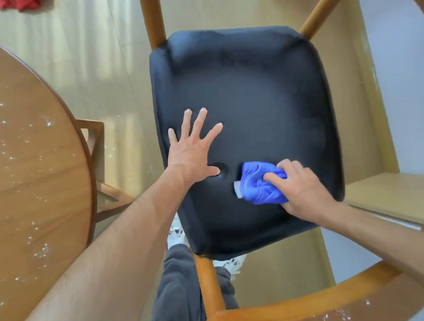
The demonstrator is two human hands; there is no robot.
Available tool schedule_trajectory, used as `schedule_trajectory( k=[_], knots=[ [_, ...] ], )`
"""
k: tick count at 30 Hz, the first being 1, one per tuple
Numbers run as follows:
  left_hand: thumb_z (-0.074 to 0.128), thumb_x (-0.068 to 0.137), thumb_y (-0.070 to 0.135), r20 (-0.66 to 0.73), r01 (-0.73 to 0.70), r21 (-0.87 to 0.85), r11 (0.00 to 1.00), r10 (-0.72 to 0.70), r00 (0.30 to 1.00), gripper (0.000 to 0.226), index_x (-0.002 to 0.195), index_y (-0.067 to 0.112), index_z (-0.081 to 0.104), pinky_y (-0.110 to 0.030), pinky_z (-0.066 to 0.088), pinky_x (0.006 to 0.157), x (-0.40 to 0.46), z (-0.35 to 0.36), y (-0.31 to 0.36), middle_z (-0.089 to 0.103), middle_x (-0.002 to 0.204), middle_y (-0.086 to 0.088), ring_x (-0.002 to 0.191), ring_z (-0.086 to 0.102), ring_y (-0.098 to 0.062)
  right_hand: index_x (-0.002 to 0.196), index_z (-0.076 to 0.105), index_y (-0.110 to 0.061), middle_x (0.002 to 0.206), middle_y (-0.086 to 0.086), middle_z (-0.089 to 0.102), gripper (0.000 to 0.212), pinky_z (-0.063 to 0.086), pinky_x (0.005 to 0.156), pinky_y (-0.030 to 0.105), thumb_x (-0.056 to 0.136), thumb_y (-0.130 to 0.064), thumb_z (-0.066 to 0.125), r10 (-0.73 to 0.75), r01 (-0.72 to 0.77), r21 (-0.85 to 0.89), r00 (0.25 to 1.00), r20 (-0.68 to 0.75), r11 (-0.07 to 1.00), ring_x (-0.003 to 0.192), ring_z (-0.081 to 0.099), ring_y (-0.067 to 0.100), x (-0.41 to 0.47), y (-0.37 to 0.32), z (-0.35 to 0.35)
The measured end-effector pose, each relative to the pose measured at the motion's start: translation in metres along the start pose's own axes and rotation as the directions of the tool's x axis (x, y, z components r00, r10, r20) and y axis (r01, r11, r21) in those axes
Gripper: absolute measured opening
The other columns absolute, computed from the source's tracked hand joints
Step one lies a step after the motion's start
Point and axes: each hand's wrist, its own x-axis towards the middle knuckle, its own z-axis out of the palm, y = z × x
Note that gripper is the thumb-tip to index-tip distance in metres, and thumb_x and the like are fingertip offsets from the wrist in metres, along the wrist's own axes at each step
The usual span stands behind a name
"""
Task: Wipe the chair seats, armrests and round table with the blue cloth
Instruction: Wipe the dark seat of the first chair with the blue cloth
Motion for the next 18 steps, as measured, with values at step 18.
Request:
schedule_trajectory(
  k=[18],
  knots=[
    [0.074,0.068,0.058,-0.045,0.051,-0.022,0.998,-0.051,0.998,0.107,0.150,0.042,0.007,-0.061,0.014,0.113,0.004,0.008,0.004,-0.026,0.156,0.007,0.142,-0.027,-0.025,0.123,0.047,-0.015,0.121,0.015,0.041,0.049,0.047,0.082,0.044,0.077,-0.001,0.054,0.631,-0.615,0.179,0.774,-0.047,0.768,0.102,0.047,0.038,0.119,0.125,-0.044]
  ],
)
